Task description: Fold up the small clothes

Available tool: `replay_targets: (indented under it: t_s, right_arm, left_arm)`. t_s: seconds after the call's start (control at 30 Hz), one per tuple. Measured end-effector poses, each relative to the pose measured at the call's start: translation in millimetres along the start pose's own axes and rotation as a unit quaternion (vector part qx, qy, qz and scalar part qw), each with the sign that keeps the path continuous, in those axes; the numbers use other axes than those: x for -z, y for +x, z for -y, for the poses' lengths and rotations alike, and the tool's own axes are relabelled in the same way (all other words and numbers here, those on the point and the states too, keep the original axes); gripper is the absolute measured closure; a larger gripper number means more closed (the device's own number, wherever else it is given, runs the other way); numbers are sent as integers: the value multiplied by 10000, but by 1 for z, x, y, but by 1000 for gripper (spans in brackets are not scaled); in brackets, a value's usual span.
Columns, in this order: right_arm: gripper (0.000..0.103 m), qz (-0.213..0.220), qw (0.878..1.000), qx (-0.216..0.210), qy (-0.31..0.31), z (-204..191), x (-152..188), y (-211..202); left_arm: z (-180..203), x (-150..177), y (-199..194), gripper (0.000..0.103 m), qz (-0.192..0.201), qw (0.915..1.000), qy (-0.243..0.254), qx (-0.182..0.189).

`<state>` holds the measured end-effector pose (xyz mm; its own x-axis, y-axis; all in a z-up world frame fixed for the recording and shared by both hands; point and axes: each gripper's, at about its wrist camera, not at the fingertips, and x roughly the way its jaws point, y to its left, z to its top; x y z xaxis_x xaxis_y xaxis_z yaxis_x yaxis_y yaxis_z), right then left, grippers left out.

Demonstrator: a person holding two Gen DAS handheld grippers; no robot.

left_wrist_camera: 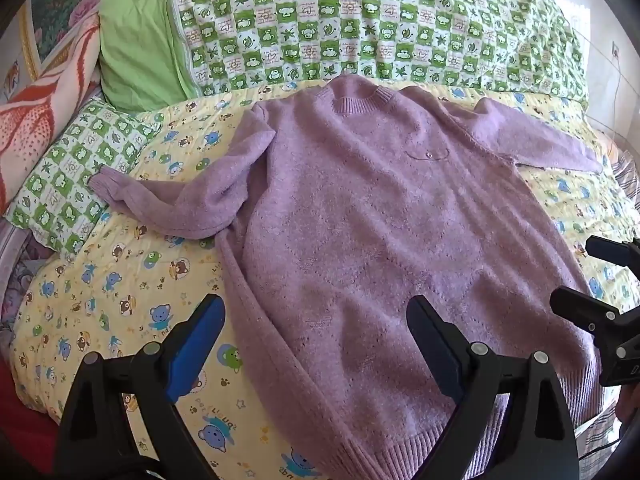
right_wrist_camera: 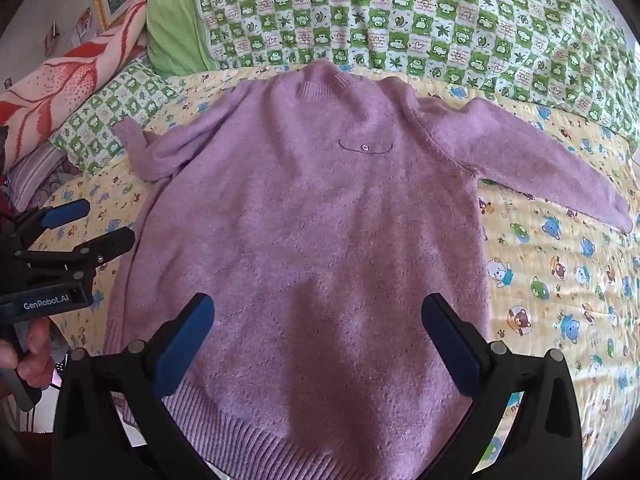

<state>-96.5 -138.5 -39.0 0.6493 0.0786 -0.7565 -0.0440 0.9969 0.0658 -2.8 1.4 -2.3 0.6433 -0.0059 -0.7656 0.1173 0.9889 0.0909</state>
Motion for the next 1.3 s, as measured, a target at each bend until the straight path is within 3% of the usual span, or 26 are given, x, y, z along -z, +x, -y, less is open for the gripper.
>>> replay_targets:
  t_s: [0.3,0.9,1.03,1.3]
  right_arm:
    - [0,-121,9998,-119,142,5,2,-1]
    - [0,68,9996,-200,182,4,2,-3]
    - [0,-85,9997,-150,152,4,3,-2]
    - [0,-81,9995,-200,245,8,2,-1]
  left_arm:
    - [5,0,2,10,-89,9998,150,-92]
    - [6,0,0,10,-42,9998,139,-114]
    - [6,0,0,10,-69,9999,111,-62]
    - [7,0,6,10,-288,9996,33,32]
